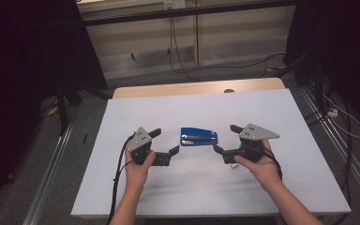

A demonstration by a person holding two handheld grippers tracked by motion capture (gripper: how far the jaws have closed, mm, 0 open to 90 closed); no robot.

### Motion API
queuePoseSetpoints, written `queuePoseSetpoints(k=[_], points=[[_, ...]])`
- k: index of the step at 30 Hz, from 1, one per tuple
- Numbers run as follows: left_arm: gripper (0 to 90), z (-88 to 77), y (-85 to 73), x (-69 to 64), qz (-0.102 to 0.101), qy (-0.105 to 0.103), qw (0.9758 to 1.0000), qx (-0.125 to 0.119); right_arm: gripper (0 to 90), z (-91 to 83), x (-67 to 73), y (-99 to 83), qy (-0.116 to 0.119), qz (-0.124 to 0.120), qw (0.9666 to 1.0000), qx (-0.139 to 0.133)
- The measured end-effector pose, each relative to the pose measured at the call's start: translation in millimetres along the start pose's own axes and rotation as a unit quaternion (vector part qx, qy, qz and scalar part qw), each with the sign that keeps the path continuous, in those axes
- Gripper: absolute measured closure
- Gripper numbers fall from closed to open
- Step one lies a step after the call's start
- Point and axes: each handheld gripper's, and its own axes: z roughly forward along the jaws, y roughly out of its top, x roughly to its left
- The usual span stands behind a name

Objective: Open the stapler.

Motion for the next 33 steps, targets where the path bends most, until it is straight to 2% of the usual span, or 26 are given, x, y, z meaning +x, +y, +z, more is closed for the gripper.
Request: queuePoseSetpoints(k=[5, 15, 16, 18, 21, 28, 29, 30, 31, 32, 33], points=[[3.8, 6.6, 0.2, 0.2, 0.001, -0.001, 1.0000, 0.004, 7.6, 8.3, 2.7, 2.5, 0.009, 0.005, 0.9999, 0.009], [3.9, 16.9, 1.2, 2.3, -0.004, -0.002, 1.0000, 0.006, 9.9, 15.2, 4.8, 9.6, 0.014, 0.005, 0.9998, 0.016], [3.9, 18.1, 1.0, 2.2, -0.010, 0.000, 0.9999, 0.003, 12.3, 16.7, 5.4, 11.8, 0.017, 0.005, 0.9997, 0.016], [4.1, 19.2, 0.7, 2.7, -0.006, -0.002, 1.0000, 0.008, 16.0, 18.3, 6.4, 13.6, 0.025, 0.009, 0.9995, 0.018], [4.2, 19.4, 0.4, 5.0, -0.011, 0.003, 0.9999, 0.011, 18.8, 22.2, 7.8, 15.6, 0.031, 0.006, 0.9992, 0.023], [4.2, 23.8, 5.3, 8.8, -0.010, 0.010, 0.9997, 0.018, 25.5, 30.7, 9.6, 18.3, 0.033, 0.004, 0.9988, 0.035], [4.2, 25.0, 6.3, 9.5, -0.008, 0.011, 0.9998, 0.018, 27.6, 32.0, 10.1, 19.0, 0.033, 0.003, 0.9987, 0.039], [4.2, 26.0, 6.9, 10.0, -0.009, 0.011, 0.9997, 0.017, 38.6, 34.8, 10.3, 20.3, 0.035, 0.001, 0.9983, 0.046], [4.2, 27.2, 6.9, 10.8, -0.010, 0.014, 0.9997, 0.015, 38.6, 34.8, 10.3, 20.3, 0.035, 0.001, 0.9983, 0.046], [4.1, 29.7, 5.9, 13.0, -0.013, 0.016, 0.9996, 0.016, 46.0, 37.9, 9.4, 20.9, 0.039, 0.004, 0.9977, 0.056], [4.1, 30.8, 5.2, 14.8, -0.013, 0.019, 0.9996, 0.018, 48.2, 39.0, 9.1, 21.0, 0.040, 0.004, 0.9974, 0.059]])
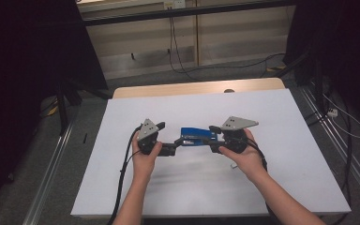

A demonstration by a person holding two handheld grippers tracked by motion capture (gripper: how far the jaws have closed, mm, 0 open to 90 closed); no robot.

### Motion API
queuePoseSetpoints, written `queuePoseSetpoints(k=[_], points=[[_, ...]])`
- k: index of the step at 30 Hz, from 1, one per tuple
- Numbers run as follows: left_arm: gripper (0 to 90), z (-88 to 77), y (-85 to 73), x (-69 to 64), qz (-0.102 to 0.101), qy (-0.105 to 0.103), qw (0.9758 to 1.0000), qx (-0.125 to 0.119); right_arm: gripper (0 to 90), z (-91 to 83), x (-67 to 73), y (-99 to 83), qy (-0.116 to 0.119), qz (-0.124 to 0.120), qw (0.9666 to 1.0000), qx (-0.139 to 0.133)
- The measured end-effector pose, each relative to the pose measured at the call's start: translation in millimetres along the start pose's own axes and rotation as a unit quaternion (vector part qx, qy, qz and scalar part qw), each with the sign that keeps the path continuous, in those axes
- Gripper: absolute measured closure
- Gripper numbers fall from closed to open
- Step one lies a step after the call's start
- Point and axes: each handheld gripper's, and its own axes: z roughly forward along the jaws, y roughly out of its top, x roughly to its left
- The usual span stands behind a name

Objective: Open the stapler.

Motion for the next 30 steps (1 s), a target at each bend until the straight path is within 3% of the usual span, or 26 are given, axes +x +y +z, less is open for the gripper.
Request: queuePoseSetpoints(k=[1, 2, 12, 16, 22, 27, 30], points=[[4.1, 0.0, 0.0, 0.0, 0.000, 0.000, 1.0000, 0.000, 48.2, 0.0, 0.0, 0.0, 0.000, 0.000, 1.0000, 0.000], [4.1, 2.3, -1.1, 3.0, -0.005, 0.004, 1.0000, 0.001, 55.6, 2.6, -0.9, 0.3, 0.006, 0.001, 1.0000, 0.008], [4.0, 8.7, -1.3, 12.1, -0.007, 0.017, 0.9998, 0.013, 86.7, 17.0, -3.5, 6.3, 0.013, -0.023, 0.9984, 0.050], [3.8, 10.9, -2.1, 10.7, -0.008, 0.017, 0.9997, 0.014, 90.0, 26.0, -1.4, 7.2, 0.022, -0.031, 0.9973, 0.064], [3.2, 8.2, -1.3, 12.9, -0.006, 0.021, 0.9996, 0.017, 90.0, 38.8, 1.1, 8.7, 0.012, -0.054, 0.9941, 0.094], [3.6, 7.1, -0.6, 14.0, -0.006, 0.013, 0.9997, 0.018, 90.0, 46.6, 1.1, 9.7, 0.010, -0.061, 0.9929, 0.102], [3.6, 8.4, -2.3, 15.7, -0.010, 0.024, 0.9993, 0.027, 90.0, 52.2, 1.6, 8.6, 0.013, -0.062, 0.9924, 0.106]])
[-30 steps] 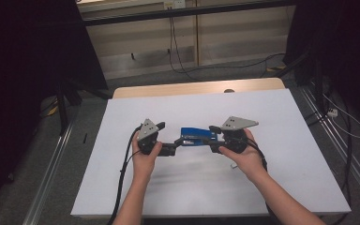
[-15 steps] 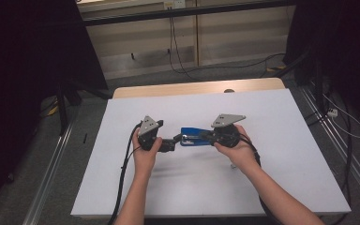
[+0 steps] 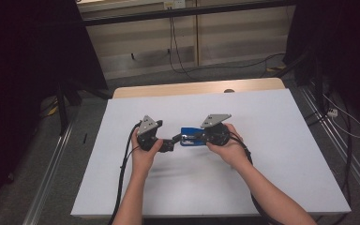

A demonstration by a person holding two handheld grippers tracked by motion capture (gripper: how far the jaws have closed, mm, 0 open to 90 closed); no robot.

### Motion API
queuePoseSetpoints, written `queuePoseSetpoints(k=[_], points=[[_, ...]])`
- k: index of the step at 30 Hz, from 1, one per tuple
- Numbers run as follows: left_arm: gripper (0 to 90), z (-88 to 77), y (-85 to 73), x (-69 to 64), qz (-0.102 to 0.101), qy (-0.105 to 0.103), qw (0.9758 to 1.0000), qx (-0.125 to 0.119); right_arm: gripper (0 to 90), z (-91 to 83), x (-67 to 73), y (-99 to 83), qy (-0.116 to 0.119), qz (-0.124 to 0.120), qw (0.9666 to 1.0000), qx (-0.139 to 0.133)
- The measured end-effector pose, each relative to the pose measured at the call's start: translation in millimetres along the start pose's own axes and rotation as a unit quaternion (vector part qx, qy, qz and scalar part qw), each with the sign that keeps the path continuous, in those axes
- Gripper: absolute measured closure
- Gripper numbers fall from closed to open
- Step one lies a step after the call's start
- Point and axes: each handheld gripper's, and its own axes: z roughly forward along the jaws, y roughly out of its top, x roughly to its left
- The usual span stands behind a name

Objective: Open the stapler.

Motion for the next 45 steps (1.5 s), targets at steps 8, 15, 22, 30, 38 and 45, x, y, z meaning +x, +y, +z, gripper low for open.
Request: queuePoseSetpoints(k=[8, 15, 22, 30, 38, 45], points=[[4.8, 2.9, -2.6, 1.6, -0.009, 0.002, 0.9999, 0.013, 90.0, 21.6, 6.6, -0.5, 0.001, -0.011, 0.9996, 0.027], [16.0, 2.3, -4.2, 3.9, -0.003, 0.002, 0.9996, 0.029, 90.0, 31.1, 9.1, -1.0, -0.012, -0.030, 0.9984, 0.046], [36.0, 4.3, -6.8, 3.4, 0.001, 0.000, 0.9984, 0.057, 90.0, 35.6, 10.6, 0.1, -0.019, -0.043, 0.9973, 0.056], [59.2, 6.7, -9.4, 5.1, -0.006, -0.012, 0.9973, 0.072, 90.0, 39.4, 12.1, 0.4, -0.023, -0.046, 0.9968, 0.062], [82.5, 13.9, -14.3, 6.8, -0.016, -0.019, 0.9954, 0.092, 90.0, 39.6, 13.5, 0.2, -0.028, -0.041, 0.9968, 0.063], [90.0, 18.7, -15.3, 4.8, -0.008, -0.025, 0.9943, 0.103, 90.0, 39.2, 13.0, -0.9, -0.026, -0.034, 0.9972, 0.060]])
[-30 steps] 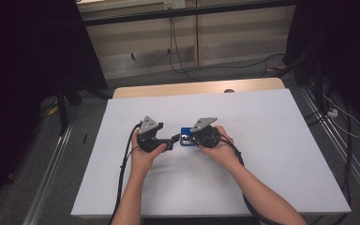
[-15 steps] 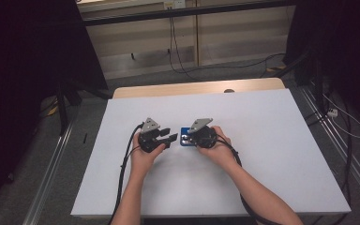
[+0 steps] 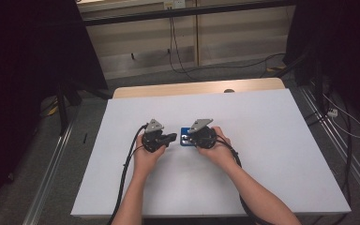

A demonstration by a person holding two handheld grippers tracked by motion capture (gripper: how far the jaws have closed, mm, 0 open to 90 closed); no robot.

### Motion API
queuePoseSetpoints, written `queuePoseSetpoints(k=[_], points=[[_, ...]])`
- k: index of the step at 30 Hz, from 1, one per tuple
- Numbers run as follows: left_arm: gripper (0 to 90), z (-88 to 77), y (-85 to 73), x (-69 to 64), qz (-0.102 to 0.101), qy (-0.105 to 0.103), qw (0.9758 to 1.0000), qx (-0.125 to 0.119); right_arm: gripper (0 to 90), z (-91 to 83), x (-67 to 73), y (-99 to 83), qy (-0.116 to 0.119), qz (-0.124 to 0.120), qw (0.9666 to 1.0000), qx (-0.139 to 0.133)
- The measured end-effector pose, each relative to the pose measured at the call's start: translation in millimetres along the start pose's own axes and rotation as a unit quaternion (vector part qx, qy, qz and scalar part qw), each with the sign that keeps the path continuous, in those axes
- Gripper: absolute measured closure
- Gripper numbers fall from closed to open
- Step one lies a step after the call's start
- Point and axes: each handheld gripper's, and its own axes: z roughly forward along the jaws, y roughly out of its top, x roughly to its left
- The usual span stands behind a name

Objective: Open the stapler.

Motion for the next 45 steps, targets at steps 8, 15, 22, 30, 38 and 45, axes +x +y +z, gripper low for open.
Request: queuePoseSetpoints(k=[8, 15, 22, 30, 38, 45], points=[[90.0, 8.6, 0.9, -2.2, 0.010, -0.003, 0.9999, 0.012, 90.0, -0.1, -0.5, -0.1, 0.002, 0.007, 1.0000, 0.000], [90.0, 13.3, -0.1, -1.4, 0.010, -0.007, 0.9998, 0.017, 90.0, -0.4, -1.4, -0.9, 0.006, 0.017, 0.9998, -0.001], [90.0, 18.0, 1.8, -3.9, 0.010, -0.013, 0.9996, 0.023, 90.0, -0.3, -1.2, -1.8, 0.005, 0.021, 0.9998, -0.005], [90.0, 16.8, 4.1, -3.9, 0.012, -0.009, 0.9998, 0.016, 90.0, -0.3, -1.1, -2.8, 0.004, 0.026, 0.9996, -0.009], [90.0, 12.5, 9.7, -6.8, 0.016, -0.015, 0.9997, 0.010, 90.0, 0.2, -0.9, -3.1, 0.002, 0.029, 0.9995, -0.012], [90.0, 7.9, 16.4, -8.3, 0.023, -0.020, 0.9995, -0.008, 90.0, 1.2, 0.6, -3.5, 0.002, 0.032, 0.9993, -0.017]])
